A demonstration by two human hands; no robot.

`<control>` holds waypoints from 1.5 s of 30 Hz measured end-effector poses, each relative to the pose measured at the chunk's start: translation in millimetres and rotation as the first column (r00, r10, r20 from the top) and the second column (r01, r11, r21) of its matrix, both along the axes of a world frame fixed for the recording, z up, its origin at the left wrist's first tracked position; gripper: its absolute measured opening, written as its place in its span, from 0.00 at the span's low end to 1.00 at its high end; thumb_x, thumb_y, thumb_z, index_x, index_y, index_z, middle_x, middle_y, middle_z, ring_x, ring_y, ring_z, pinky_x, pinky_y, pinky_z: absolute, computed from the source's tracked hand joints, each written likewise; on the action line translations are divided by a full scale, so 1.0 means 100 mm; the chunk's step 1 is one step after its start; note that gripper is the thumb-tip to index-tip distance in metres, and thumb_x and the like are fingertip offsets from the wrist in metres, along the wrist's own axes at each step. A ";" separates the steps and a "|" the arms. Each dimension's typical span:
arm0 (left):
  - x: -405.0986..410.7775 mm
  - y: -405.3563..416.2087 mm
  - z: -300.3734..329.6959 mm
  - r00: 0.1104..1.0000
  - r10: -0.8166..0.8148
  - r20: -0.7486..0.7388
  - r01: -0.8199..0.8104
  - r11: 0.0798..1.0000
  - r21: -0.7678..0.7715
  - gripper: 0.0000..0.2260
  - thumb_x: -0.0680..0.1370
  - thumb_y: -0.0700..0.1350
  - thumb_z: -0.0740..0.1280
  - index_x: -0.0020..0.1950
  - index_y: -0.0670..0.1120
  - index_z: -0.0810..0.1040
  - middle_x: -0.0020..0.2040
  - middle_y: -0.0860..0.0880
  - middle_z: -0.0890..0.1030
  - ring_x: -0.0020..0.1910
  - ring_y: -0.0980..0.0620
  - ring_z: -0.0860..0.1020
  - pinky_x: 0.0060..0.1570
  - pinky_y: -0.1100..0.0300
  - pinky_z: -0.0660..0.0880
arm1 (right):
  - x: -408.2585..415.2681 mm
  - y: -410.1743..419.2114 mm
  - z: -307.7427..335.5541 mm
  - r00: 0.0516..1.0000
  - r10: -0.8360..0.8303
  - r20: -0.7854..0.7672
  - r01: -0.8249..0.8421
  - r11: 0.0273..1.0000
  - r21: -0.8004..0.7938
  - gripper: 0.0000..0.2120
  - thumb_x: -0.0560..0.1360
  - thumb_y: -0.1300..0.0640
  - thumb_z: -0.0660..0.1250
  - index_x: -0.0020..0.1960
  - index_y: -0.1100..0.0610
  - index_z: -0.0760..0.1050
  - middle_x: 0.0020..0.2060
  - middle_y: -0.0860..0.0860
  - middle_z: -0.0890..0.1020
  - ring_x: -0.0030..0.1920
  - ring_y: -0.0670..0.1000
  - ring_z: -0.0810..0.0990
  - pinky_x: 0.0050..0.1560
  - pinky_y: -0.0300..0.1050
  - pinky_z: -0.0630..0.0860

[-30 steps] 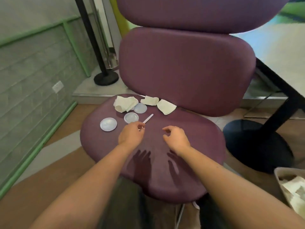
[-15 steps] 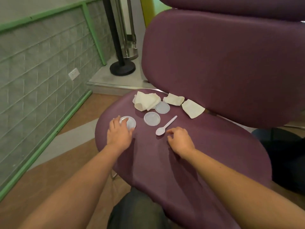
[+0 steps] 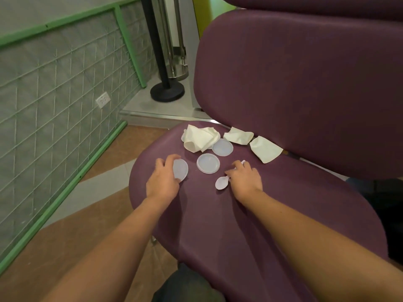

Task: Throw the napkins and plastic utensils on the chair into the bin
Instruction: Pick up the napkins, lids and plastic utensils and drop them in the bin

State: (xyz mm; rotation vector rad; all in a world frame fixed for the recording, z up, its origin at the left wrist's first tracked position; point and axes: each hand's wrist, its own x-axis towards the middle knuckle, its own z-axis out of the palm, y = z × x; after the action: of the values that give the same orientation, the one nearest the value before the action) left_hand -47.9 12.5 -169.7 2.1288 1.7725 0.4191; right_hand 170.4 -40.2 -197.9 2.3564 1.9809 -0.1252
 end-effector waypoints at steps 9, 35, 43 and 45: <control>0.51 -0.33 0.23 0.977 0.070 0.200 -0.054 0.995 -0.084 0.12 0.75 0.43 0.63 0.56 0.48 0.66 0.47 0.49 0.79 0.42 0.45 0.76 0.38 0.54 0.70 | 0.32 -0.67 0.15 0.943 -0.210 -0.258 0.272 0.933 0.235 0.09 0.79 0.52 0.62 0.56 0.50 0.77 0.53 0.48 0.79 0.56 0.53 0.75 0.52 0.48 0.70; 3.71 -3.55 0.33 0.646 -0.564 0.514 0.731 0.652 -0.202 0.16 0.76 0.40 0.69 0.61 0.52 0.72 0.54 0.50 0.80 0.52 0.51 0.77 0.44 0.61 0.71 | 2.14 -4.39 0.51 0.175 -0.558 -0.811 0.972 0.229 0.052 0.11 0.75 0.60 0.67 0.56 0.56 0.78 0.42 0.53 0.83 0.44 0.54 0.80 0.43 0.43 0.70; 4.27 -4.25 -0.14 0.640 -0.602 0.477 0.761 0.582 -0.286 0.14 0.76 0.40 0.70 0.58 0.52 0.73 0.55 0.51 0.80 0.52 0.51 0.78 0.49 0.57 0.78 | 2.67 -5.13 0.24 0.038 -0.729 -0.683 0.992 0.107 -0.060 0.10 0.76 0.57 0.67 0.56 0.53 0.79 0.49 0.51 0.83 0.46 0.52 0.78 0.44 0.43 0.71; 4.37 -4.33 -0.22 0.633 -0.594 0.496 0.769 0.560 -0.309 0.13 0.76 0.40 0.70 0.56 0.53 0.73 0.54 0.51 0.80 0.50 0.53 0.78 0.51 0.56 0.79 | 2.77 -5.19 0.21 0.045 -0.764 -0.644 0.993 0.105 -0.056 0.09 0.75 0.57 0.67 0.55 0.53 0.79 0.50 0.51 0.83 0.50 0.54 0.80 0.46 0.42 0.71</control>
State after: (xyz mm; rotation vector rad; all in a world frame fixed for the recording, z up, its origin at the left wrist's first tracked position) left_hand 389.3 -420.1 -191.8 1.9953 0.6155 0.0712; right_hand 447.7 -559.0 -176.7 3.8037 -0.0987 -0.4938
